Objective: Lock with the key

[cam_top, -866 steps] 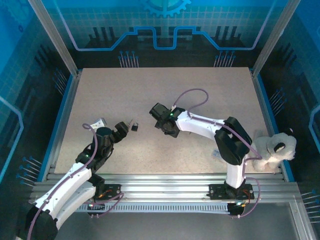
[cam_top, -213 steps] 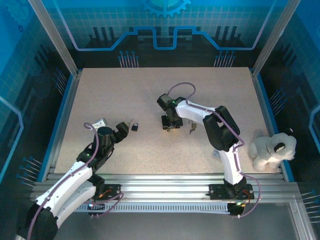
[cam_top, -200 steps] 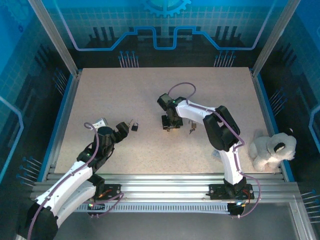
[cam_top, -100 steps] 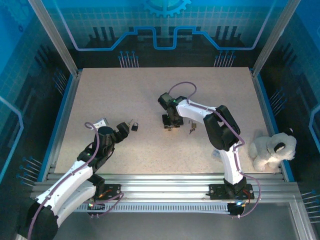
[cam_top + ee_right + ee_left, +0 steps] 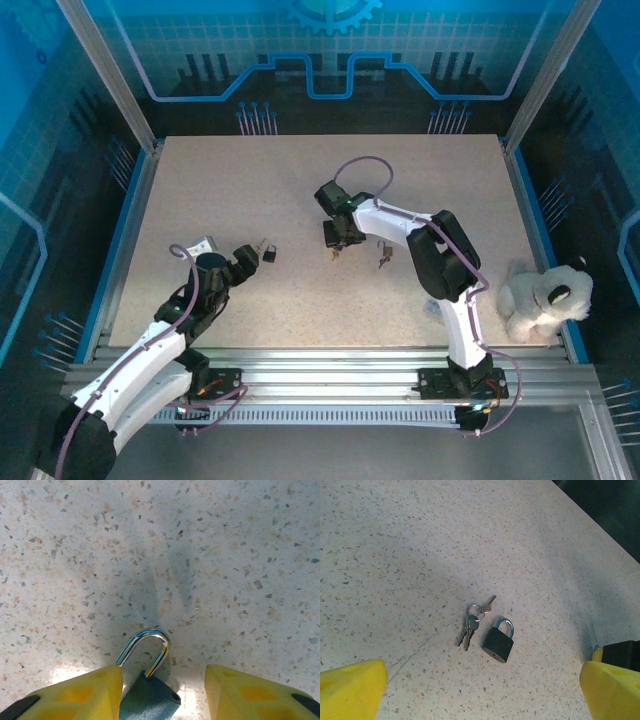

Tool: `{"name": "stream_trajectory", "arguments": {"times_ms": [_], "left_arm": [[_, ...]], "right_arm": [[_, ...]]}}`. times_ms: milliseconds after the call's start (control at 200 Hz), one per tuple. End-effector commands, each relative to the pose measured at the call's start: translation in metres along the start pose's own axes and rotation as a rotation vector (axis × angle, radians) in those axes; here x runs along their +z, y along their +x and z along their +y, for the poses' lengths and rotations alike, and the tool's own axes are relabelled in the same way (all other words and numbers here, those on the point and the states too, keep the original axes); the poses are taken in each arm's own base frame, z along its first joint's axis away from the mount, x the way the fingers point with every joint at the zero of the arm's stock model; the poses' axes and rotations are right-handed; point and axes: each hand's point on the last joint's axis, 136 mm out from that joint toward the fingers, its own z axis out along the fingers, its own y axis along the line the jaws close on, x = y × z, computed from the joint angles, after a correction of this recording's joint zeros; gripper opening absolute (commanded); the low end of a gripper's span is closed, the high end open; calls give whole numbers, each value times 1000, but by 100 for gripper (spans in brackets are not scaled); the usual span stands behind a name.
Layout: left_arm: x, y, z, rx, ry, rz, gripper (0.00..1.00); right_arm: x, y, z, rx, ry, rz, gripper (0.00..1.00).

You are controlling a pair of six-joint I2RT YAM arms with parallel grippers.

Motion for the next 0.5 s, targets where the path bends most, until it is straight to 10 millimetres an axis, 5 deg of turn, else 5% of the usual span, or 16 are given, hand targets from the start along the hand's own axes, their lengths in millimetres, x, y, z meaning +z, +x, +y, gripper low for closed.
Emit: {"name": "stream_trajectory", "arguments": {"times_ms": [0, 275, 495], "left_arm": [[-1, -1, -2, -1, 10, 0, 99], [-1, -1, -2, -2, 14, 1, 99], [-1, -1, -3, -1, 17, 4, 99]], "right_arm": [[-10, -1, 0, 37, 44, -29, 45], [-14, 20, 27, 175, -88, 16, 48], [-8, 21, 15, 233, -47, 48, 46]]}}
